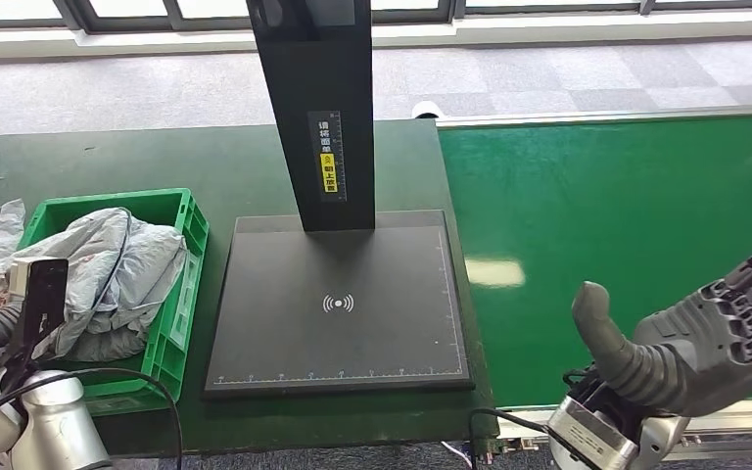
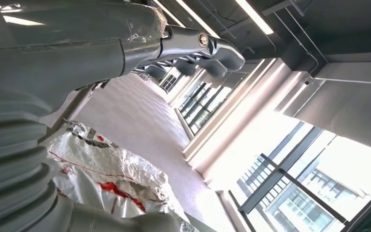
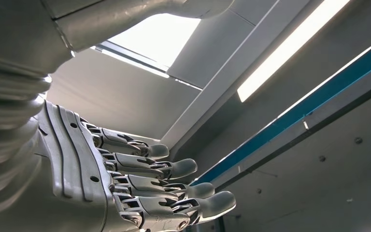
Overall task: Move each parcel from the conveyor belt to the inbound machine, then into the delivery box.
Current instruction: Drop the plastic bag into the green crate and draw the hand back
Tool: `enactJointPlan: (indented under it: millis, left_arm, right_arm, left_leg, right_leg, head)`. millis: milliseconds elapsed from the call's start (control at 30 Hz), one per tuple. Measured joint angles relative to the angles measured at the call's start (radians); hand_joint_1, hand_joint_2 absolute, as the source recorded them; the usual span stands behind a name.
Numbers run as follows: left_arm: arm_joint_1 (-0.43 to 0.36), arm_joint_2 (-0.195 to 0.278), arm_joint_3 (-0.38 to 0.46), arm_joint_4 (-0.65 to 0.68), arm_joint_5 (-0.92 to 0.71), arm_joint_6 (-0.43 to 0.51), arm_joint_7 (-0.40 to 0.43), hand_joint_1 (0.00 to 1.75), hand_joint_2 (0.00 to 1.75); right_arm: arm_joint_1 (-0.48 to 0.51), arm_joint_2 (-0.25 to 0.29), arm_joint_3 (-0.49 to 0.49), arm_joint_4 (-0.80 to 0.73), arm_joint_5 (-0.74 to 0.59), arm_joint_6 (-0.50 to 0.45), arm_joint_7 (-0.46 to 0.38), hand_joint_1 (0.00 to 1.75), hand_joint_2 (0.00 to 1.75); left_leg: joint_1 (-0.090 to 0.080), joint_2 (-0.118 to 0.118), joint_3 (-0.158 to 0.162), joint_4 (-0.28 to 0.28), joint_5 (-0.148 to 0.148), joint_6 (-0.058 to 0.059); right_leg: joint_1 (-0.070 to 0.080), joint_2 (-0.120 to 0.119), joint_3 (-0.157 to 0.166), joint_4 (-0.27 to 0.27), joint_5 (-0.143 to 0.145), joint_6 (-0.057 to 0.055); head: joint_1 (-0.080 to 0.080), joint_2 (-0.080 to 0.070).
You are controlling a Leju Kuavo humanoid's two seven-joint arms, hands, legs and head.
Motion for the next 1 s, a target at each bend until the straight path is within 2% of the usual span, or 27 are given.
enactJointPlan:
  millis: [233, 467, 567, 700, 800, 933, 1000]
  left_arm:
    - [-0.003, -0.001, 0.002, -0.006, 0.019, 0.0, -0.021, 0.0, 1.75]
    - [-0.003, -0.001, 0.005, -0.036, 0.088, 0.0, -0.089, 0.0, 1.75]
    - [-0.001, -0.001, 0.009, -0.068, 0.2, 0.0, -0.168, 0.0, 1.75]
    - [0.024, -0.003, 0.003, -0.153, 0.433, 0.0, -0.275, 0.0, 1.75]
    - [0.079, -0.01, -0.071, -0.218, 0.593, 0.0, -0.287, 0.0, 1.75]
    - [0.155, -0.014, -0.274, -0.25, 0.731, -0.001, -0.29, 0.0, 1.75]
    - [0.178, -0.006, -0.366, -0.253, 0.784, -0.013, -0.289, 0.0, 1.75]
  right_arm:
    - [0.0, 0.0, -0.001, 0.001, 0.001, 0.0, 0.0, 0.0, 1.75]
    - [0.002, 0.0, -0.005, 0.004, 0.003, 0.0, 0.0, 0.0, 1.75]
    - [0.003, 0.0, -0.006, 0.007, 0.001, 0.0, 0.0, 0.0, 1.75]
    - [0.003, 0.0, -0.006, 0.008, -0.001, 0.0, 0.0, 0.0, 1.75]
    - [0.006, 0.001, -0.007, 0.01, -0.02, 0.0, 0.001, 0.0, 1.75]
    - [0.021, 0.001, 0.009, 0.013, 0.0, 0.001, 0.061, 0.0, 1.75]
    - [0.024, 0.001, 0.022, 0.031, -0.028, 0.001, 0.048, 0.0, 1.75]
  left_leg:
    - [0.0, 0.0, 0.0, 0.0, 0.0, 0.0]
    - [0.0, 0.0, 0.0, 0.0, 0.0, 0.0]
    - [0.0, 0.0, 0.0, 0.0, 0.0, 0.0]
    - [0.0, 0.001, 0.0, 0.0, 0.0, 0.0]
    - [0.0, 0.0, 0.0, 0.0, 0.0, 0.0]
    - [0.0, -0.002, -0.003, 0.0, -0.001, 0.0]
    - [0.0, -0.001, -0.004, 0.0, -0.001, 0.0]
  right_leg:
    - [0.0, 0.0, 0.0, 0.0, 0.0, 0.0]
    - [0.0, 0.0, 0.0, 0.0, 0.0, 0.0]
    - [0.0, 0.0, 0.0, 0.0, 0.0, 0.0]
    - [0.0, 0.0, -0.001, 0.0, 0.0, 0.0]
    - [0.0, 0.0, -0.002, 0.0, 0.0, 0.0]
    - [0.0, -0.002, -0.001, -0.001, -0.001, 0.0]
    - [0.0, -0.001, 0.0, -0.001, -0.001, 0.0]
  head:
    - [0.0, 0.0]
    - [0.0, 0.0]
    - [0.0, 0.0]
    - [0.0, 0.0]
    - [0.0, 0.0]
    - [0.0, 0.0]
    - [0.0, 0.0]
